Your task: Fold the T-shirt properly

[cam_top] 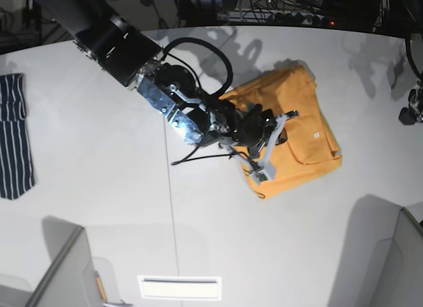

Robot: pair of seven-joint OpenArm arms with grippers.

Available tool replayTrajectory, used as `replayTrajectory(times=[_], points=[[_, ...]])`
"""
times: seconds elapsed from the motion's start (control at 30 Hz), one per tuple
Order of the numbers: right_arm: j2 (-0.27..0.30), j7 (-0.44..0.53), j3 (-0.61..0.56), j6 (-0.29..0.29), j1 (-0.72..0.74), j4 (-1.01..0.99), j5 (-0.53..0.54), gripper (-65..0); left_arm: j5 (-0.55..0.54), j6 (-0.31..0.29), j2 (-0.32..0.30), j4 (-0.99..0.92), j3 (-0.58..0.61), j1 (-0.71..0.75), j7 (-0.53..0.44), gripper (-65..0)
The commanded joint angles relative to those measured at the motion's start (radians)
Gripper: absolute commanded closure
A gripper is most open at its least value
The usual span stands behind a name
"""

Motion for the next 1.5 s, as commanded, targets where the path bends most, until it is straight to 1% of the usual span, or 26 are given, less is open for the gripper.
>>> replayTrajectory(times=[0.0, 0.03, 0.1, 0.17, 0.23, 0.3, 0.4, 0.47, 0.5, 0.53, 0.6, 0.63, 0.7, 0.73, 0.77, 0.83, 0.93, 1.03, 1.07, 1.13, 1.2, 1.27, 1.37, 1.47], points=[[-0.006, 0.022, 0.003, 0.004, 0.024, 0.013, 0.001, 0.0, -0.014, -0.041, -0.025, 0.069, -0.009, 0.011, 0.000, -32.1], [-0.006, 0.024, 0.003, 0.004, 0.022, 0.012, 0.001, 0.0, -0.003, -0.070, -0.012, 0.121, -0.007, 0.037, 0.001, -26.2], [-0.001, 0.024, 0.004, 0.004, 0.018, 0.016, 0.001, 0.0, 0.009, -0.119, 0.043, 0.239, -0.014, 0.086, 0.001, -16.0], [0.011, 0.022, 0.006, 0.004, 0.015, 0.016, 0.001, 0.0, 0.011, -0.159, 0.104, 0.334, -0.015, 0.122, 0.000, -8.6], [0.040, 0.025, 0.006, 0.004, 0.006, 0.018, 0.002, 0.0, 0.011, -0.186, 0.173, 0.396, -0.015, 0.134, 0.000, -0.5], [0.063, 0.024, 0.029, 0.004, -0.014, 0.038, 0.002, 0.0, 0.007, -0.191, 0.235, 0.411, -0.015, 0.129, 0.003, 0.0], [0.117, 0.022, 0.101, 0.004, -0.062, 0.084, 0.002, 0.0, 0.004, -0.191, 0.293, 0.414, -0.004, 0.103, 0.004, 0.0], [0.161, 0.022, 0.170, 0.004, -0.102, 0.124, 0.002, 0.0, 0.004, -0.191, 0.333, 0.409, -0.009, 0.076, 0.006, 0.0], [0.183, 0.022, 0.201, 0.004, -0.120, 0.142, 0.002, 0.0, 0.004, -0.191, 0.344, 0.409, -0.012, 0.068, 0.006, -1.2], [0.207, 0.021, 0.231, 0.004, -0.143, 0.164, 0.005, 0.0, 0.004, -0.191, 0.354, 0.409, -0.009, 0.060, 0.006, -8.2], [0.250, 0.021, 0.285, 0.004, -0.185, 0.205, 0.007, 0.0, 0.004, -0.192, 0.371, 0.406, -0.004, 0.040, 0.003, -27.2], [0.272, 0.021, 0.305, 0.004, -0.206, 0.224, 0.007, 0.0, 0.007, -0.192, 0.385, 0.405, -0.004, 0.025, 0.006, -38.3], [0.302, 0.021, 0.336, 0.004, -0.245, 0.250, 0.007, 0.0, 0.009, -0.192, 0.408, 0.383, -0.004, 0.002, 0.006, -54.6], [0.310, 0.021, 0.351, 0.004, -0.260, 0.259, 0.007, 0.0, 0.009, -0.192, 0.417, 0.363, -0.004, -0.015, 0.006, -60.9], [0.318, 0.021, 0.362, 0.004, -0.274, 0.262, 0.007, 0.0, 0.009, -0.192, 0.428, 0.336, -0.003, -0.033, 0.006, -65.0], [0.321, 0.021, 0.377, 0.005, -0.292, 0.267, 0.005, 0.0, 0.011, -0.191, 0.439, 0.259, 0.016, -0.069, 0.006, -65.0], [0.335, 0.021, 0.377, 0.005, -0.303, 0.268, 0.005, 0.0, 0.011, -0.189, 0.439, 0.155, 0.089, -0.110, 0.000, -65.0], [0.335, 0.021, 0.377, 0.005, -0.304, 0.268, 0.007, 0.0, 0.012, -0.185, 0.442, 0.075, 0.154, -0.133, -0.020, -65.0], [0.335, 0.021, 0.377, 0.005, -0.304, 0.268, 0.007, 0.0, 0.012, -0.165, 0.442, 0.058, 0.166, -0.135, -0.040, -65.0], [0.333, 0.021, 0.377, 0.005, -0.306, 0.268, 0.007, 0.0, 0.012, -0.076, 0.442, 0.032, 0.195, -0.133, -0.083, -64.2], [0.332, 0.021, 0.377, 0.005, -0.306, 0.268, 0.007, 0.0, 0.012, -0.016, 0.442, 0.029, 0.229, -0.133, -0.120, -63.7], [0.329, 0.021, 0.377, 0.005, -0.306, 0.268, 0.007, 0.0, 0.012, 0.010, 0.440, 0.029, 0.269, -0.133, -0.157, -63.4], [0.325, 0.021, 0.377, 0.005, -0.306, 0.271, 0.009, 0.0, 0.012, 0.022, 0.440, 0.029, 0.329, -0.136, -0.184, -63.0], [0.325, 0.022, 0.380, 0.005, -0.312, 0.291, 0.009, 0.0, 0.012, 0.081, 0.439, 0.023, 0.372, -0.142, -0.186, -62.5]])
